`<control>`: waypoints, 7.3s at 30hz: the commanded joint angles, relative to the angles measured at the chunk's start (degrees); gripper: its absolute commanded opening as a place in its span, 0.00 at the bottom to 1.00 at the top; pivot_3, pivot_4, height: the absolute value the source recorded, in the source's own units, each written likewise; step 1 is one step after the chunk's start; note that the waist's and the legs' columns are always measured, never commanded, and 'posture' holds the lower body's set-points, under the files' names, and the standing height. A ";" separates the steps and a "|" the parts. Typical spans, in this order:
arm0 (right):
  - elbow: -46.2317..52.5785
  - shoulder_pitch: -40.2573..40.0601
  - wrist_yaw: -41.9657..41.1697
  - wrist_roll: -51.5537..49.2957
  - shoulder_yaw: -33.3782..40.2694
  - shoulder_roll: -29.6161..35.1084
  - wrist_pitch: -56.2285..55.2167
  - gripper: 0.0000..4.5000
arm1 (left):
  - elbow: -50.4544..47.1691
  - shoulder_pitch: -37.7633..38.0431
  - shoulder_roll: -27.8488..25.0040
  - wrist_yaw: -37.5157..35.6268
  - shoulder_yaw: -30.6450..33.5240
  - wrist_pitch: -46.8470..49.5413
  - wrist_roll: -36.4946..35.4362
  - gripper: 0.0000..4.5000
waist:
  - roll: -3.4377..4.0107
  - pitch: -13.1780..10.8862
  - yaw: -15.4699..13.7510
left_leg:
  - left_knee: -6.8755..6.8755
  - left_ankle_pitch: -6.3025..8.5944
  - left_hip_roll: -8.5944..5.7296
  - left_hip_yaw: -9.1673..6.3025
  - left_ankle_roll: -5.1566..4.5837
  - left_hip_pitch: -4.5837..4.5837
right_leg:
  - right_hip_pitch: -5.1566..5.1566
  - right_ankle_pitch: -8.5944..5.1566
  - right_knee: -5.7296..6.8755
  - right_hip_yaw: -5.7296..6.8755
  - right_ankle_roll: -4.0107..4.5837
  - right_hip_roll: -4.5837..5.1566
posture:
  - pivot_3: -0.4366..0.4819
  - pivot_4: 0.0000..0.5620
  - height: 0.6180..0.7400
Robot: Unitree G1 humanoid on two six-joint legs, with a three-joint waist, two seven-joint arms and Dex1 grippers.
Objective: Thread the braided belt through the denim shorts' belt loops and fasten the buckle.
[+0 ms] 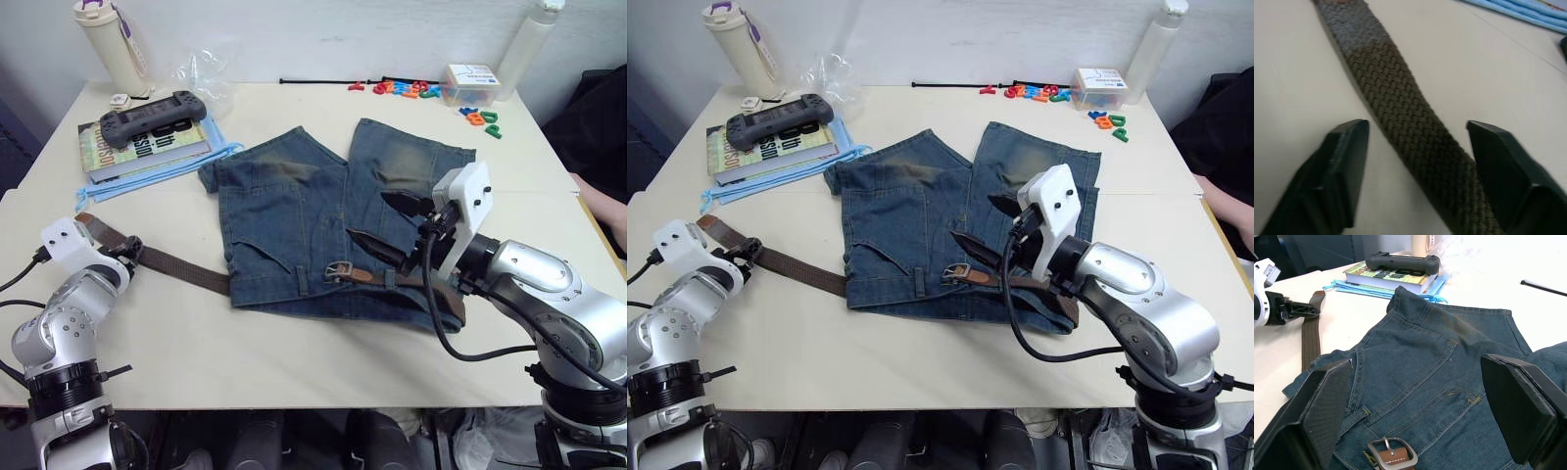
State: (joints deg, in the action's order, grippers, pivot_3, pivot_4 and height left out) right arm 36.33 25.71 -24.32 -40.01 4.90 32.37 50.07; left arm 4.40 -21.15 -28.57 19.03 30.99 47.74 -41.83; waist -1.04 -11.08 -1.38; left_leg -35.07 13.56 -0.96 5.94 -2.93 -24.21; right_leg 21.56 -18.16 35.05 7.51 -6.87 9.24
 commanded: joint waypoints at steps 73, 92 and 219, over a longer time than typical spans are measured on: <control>4.45 0.02 6.00 -3.02 1.86 -2.10 0.56 1.00 | -5.97 1.07 5.50 -2.67 -2.78 -8.64 -26.38 0.08 | -0.18 -0.06 -1.41 | -0.11 -0.06 0.04 -0.03 0.02 -0.01 | -0.05 0.00 0.06 -0.02 0.01 -0.12 | 0.48 0.27 0.81; -12.52 4.86 44.20 -42.69 3.73 -27.92 12.85 1.00 | -14.92 2.23 -18.00 -36.25 -44.26 -62.18 53.62 0.08 | -0.12 -0.11 1.62 | 0.34 -0.47 0.73 0.59 0.16 -0.84 | 1.21 -0.07 0.31 0.13 0.57 -0.81 | 0.48 0.27 0.81; -11.69 1.07 52.02 -43.64 -6.07 -29.07 -9.61 0.90 | -20.28 2.65 20.28 4.88 -16.10 -0.46 -71.17 0.00 | -0.24 -0.03 2.77 | -0.98 -0.30 0.83 0.64 -0.27 -0.52 | 0.95 0.06 1.04 -1.24 0.58 -0.77 | 0.48 0.27 0.81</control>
State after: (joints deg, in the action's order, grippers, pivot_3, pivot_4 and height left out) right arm 22.14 26.48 28.22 -83.30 -1.88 3.96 41.29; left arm -14.64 -17.71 -8.28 25.23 15.65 46.90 -112.20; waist -1.28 -11.11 1.39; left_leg -36.05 13.27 -0.12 6.58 -3.20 -24.75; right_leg 22.50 -18.09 36.07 6.27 -6.30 8.47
